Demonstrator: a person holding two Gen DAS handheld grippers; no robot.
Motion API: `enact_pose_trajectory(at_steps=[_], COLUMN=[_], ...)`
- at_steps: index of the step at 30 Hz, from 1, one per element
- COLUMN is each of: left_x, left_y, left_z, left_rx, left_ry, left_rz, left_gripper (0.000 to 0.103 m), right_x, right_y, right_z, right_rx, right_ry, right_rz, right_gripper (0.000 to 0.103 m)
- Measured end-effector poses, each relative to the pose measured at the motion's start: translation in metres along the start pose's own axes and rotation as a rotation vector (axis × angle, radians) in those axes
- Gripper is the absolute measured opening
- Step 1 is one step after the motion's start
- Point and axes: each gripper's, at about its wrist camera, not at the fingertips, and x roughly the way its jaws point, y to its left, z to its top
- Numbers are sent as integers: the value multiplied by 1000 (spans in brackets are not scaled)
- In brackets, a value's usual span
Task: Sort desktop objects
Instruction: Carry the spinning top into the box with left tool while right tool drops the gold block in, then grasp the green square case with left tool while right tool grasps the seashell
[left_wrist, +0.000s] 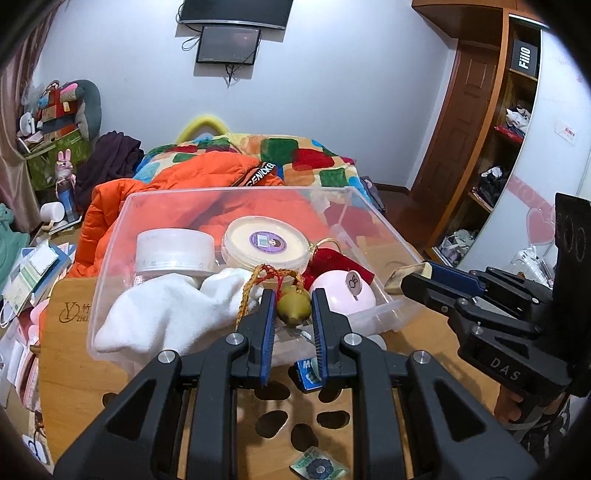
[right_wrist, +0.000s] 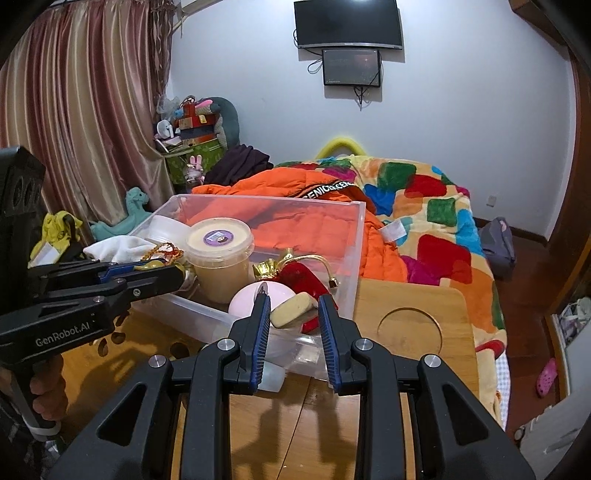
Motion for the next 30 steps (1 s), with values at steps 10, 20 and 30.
enact_pose_trajectory(at_steps=[10, 20, 30], left_x=[-19, -59, -56], left_y=[-5, -15, -9], left_z=[-1, -16, -54], left_rx=[14, 72, 132], left_ry=[-19, -80, 15], left_rz=[24, 64, 100], left_gripper=[36, 66, 87], right_x=[-20, -54, -57], right_y=[3, 8, 7], right_z=[-8, -19, -33], right_rx=[1, 21, 91], right_ry=[-36, -85, -67], right_rz=[-27, -46, -64], right_gripper=[45, 64, 77])
